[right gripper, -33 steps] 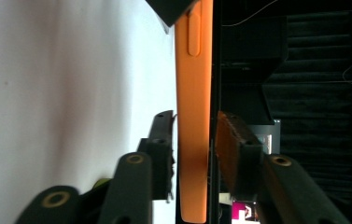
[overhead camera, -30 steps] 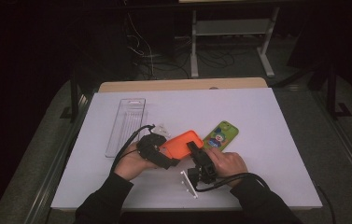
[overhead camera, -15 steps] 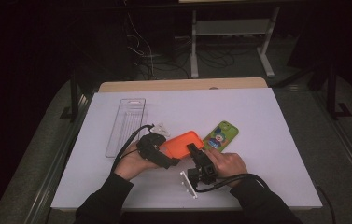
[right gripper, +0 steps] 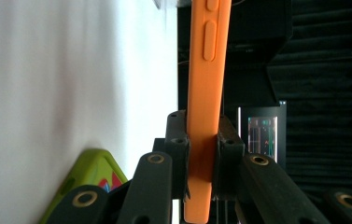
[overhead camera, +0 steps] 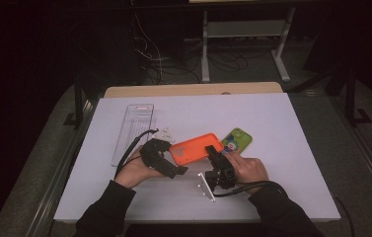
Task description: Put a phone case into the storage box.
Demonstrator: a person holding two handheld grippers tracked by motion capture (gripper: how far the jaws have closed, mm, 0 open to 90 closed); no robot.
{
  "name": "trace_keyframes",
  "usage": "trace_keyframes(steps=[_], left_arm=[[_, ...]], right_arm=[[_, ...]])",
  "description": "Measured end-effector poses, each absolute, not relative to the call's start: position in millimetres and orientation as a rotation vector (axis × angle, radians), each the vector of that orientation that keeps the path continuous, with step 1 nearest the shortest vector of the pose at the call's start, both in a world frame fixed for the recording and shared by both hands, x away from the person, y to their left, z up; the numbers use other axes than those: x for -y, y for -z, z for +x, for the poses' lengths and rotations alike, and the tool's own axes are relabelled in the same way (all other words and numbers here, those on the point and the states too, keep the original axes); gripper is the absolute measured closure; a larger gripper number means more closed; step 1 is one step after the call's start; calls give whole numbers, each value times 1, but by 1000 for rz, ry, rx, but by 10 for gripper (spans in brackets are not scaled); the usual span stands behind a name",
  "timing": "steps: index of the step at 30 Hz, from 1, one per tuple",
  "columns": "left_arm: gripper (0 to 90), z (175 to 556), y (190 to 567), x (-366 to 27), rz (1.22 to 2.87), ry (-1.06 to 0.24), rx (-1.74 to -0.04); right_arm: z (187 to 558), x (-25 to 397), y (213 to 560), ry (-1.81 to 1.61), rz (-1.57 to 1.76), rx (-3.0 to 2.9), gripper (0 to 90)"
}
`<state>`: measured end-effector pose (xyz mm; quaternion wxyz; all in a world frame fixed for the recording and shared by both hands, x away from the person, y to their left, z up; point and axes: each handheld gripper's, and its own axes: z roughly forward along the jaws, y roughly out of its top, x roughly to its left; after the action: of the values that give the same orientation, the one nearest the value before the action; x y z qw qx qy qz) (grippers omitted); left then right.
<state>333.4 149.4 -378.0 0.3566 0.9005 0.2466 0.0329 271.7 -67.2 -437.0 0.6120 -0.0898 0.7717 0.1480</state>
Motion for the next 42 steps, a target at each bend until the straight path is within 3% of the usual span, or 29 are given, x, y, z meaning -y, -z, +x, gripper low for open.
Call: trace_keyframes(steps=[42], left_arm=[[0,332,385,-151,2339,-119,-666]], right_arm=[[292,103,409,-783,357,-2057,781]])
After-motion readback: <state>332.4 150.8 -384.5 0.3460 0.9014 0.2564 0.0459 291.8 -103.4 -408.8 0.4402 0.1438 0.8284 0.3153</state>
